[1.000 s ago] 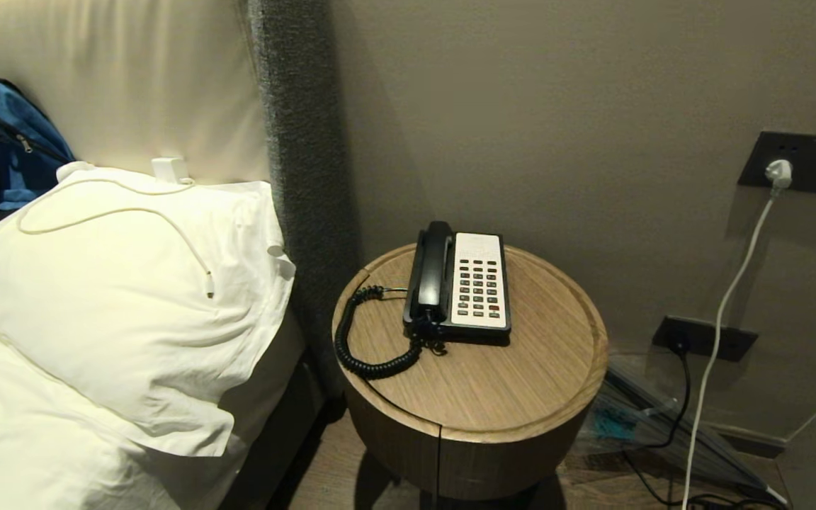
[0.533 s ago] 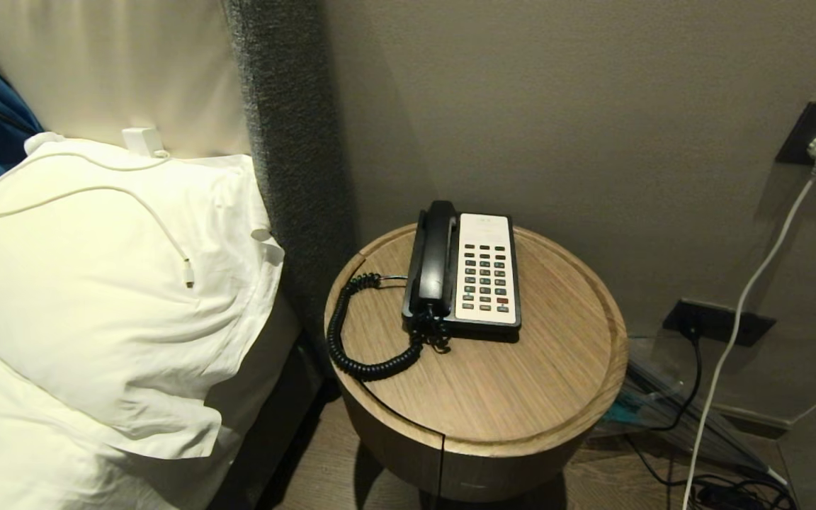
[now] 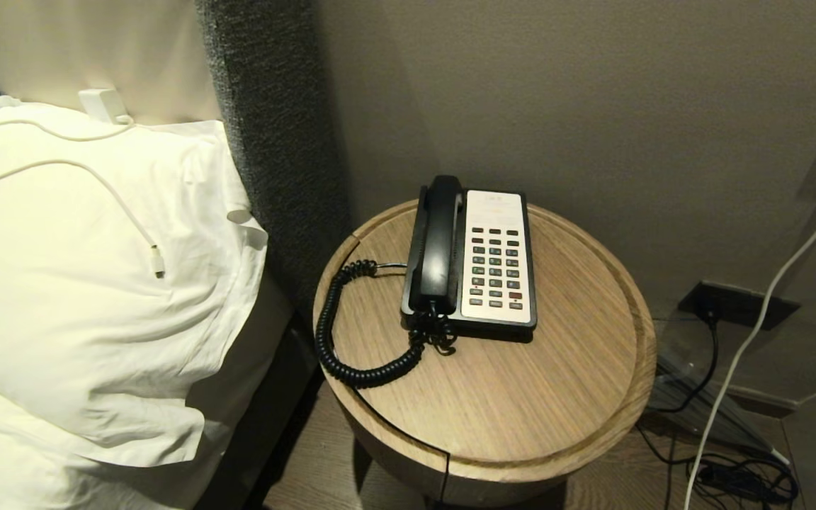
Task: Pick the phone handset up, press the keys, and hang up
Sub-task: Pick up the desk phone handset
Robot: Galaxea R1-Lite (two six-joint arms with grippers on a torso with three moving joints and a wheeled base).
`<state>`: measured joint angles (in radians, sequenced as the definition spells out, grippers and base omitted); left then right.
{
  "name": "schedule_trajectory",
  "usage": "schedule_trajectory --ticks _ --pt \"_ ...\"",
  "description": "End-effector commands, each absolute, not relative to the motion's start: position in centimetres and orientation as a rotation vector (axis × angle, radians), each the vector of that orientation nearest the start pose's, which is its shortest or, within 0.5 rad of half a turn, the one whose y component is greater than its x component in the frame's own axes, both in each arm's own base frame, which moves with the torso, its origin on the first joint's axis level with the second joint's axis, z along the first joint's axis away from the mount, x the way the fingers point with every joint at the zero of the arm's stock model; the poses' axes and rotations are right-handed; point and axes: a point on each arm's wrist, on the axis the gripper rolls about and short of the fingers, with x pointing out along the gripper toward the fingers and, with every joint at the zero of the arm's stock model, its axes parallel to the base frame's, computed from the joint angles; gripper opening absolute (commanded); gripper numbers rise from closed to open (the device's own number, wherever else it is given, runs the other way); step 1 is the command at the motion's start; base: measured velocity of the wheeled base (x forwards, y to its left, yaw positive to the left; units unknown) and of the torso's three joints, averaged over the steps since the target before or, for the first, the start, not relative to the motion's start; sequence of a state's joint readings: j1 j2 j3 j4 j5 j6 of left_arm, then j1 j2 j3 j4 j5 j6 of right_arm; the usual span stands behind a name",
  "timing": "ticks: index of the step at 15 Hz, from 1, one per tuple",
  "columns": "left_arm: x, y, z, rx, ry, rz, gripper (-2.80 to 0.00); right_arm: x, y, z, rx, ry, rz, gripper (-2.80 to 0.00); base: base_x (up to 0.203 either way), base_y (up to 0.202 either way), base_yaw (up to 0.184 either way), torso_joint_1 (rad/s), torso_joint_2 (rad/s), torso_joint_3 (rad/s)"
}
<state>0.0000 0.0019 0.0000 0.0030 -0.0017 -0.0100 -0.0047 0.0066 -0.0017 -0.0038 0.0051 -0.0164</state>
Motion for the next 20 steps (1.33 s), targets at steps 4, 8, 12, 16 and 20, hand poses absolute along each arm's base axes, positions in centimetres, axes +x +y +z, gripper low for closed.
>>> schedule_trajectory --ticks 4,8,12,16,20 --pt "-2.3 0.0 7.5 -0.005 0.005 -0.002 -2.8 -2.2 0.0 7.7 -0.017 0.002 0.002 -2.8 0.0 0.0 0.0 0.002 0.0 -0.198" --pt "-2.3 0.0 7.5 -0.003 0.009 -0.003 -2.8 -2.2 0.0 7.7 -0.017 0.002 0.002 -2.8 0.0 0.0 0.0 0.001 0.0 -0.181" --pt "-2.3 0.0 7.5 0.006 0.005 -0.002 -2.8 -2.2 0.0 7.7 -0.017 0.002 0.002 -2.8 0.0 0.0 0.0 0.002 0.0 -0.031" --pt "-2.3 0.0 7.6 0.003 0.004 0.001 -2.8 -2.2 0.0 7.7 -0.017 0.002 0.002 -2.8 0.0 0.0 0.0 0.0 0.0 0.0" --pt "-4.9 -0.1 14.0 0.04 -0.128 -0.027 -2.8 -2.2 0.0 7.7 -0.017 0.002 0.0 -2.8 0.0 0.0 0.0 0.0 0.0 0.0"
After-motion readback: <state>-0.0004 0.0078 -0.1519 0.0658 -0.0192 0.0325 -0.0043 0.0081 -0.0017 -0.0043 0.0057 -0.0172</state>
